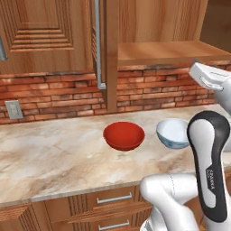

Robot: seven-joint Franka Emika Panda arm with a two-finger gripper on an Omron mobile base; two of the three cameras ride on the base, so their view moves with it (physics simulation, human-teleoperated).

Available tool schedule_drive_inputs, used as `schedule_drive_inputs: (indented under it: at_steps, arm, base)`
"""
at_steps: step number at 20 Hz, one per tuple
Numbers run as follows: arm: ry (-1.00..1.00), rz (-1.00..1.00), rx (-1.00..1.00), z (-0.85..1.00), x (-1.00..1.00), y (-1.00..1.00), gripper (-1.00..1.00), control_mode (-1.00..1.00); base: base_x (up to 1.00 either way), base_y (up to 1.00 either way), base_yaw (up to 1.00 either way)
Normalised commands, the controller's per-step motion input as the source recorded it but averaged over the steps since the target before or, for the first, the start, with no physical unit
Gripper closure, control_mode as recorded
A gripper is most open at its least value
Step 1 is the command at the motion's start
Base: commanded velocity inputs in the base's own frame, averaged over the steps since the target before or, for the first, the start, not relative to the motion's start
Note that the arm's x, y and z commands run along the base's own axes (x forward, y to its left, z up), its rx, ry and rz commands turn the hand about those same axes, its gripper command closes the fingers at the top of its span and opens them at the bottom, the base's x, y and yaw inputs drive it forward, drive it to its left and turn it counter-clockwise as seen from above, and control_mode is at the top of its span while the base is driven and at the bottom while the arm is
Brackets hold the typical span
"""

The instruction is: Open the cabinet. Pick the bowls from the counter and place them in the cabinet. Then close the cabinet.

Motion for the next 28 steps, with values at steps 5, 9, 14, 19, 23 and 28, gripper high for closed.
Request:
schedule_drive_inputs:
  at_steps: [5,9,14,19,23,28]
  arm:
    - [0.57,-0.04,0.0,0.04,0.0,-0.26,-1.0,-1.0]
    - [0.56,0.0,0.0,-0.24,0.0,-0.2,-1.0,-1.0]
    - [0.51,-0.03,0.0,-0.03,-0.04,-0.2,-1.0,-1.0]
    - [0.51,-0.06,-0.02,-0.21,-0.04,-0.16,-1.0,-1.0]
    - [0.46,-0.04,-0.01,-0.51,-0.05,-0.19,-1.0,-1.0]
    - [0.36,0.0,0.0,-0.56,-0.17,-0.38,-1.0,-1.0]
  base:
    - [0.0,0.0,0.0]
    - [0.0,0.0,0.0]
    - [0.0,0.0,0.0]
    - [0.0,0.0,0.0]
    - [0.0,0.0,0.0]
    - [0.0,0.0,0.0]
